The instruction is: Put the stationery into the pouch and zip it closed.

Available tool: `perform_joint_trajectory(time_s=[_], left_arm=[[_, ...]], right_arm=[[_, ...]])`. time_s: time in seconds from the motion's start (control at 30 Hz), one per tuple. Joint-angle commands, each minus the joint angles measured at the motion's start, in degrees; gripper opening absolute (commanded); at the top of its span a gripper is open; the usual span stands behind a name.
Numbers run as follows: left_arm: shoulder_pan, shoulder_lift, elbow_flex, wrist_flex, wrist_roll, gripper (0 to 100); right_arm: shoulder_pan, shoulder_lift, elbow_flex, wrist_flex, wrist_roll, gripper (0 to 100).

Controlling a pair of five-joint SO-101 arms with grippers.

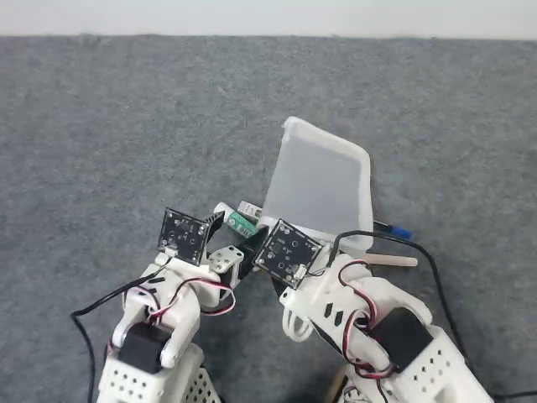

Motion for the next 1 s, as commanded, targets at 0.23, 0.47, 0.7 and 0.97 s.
perform_joint_trajectory(time_s=[0.23,0.47,0.7,0.97], left_arm=[[-0.44,-0.88,-0.66,-2.2,-3.34,4],[-6.33,-0.88,-2.86,-2.11,-3.16,1],[-10.9,-0.88,-7.78,3.87,-3.08,1],[-11.96,-0.97,-9.89,6.86,-3.25,1]], right_arm=[[-0.48,-2.15,-3.16,0.66,-1.41,0.6],[3.91,-2.15,-3.16,1.98,-1.85,0.7],[12.53,-2.15,-3.52,1.54,-3.87,0.7],[18.07,-2.24,-3.6,0.75,-4.84,0.7]])
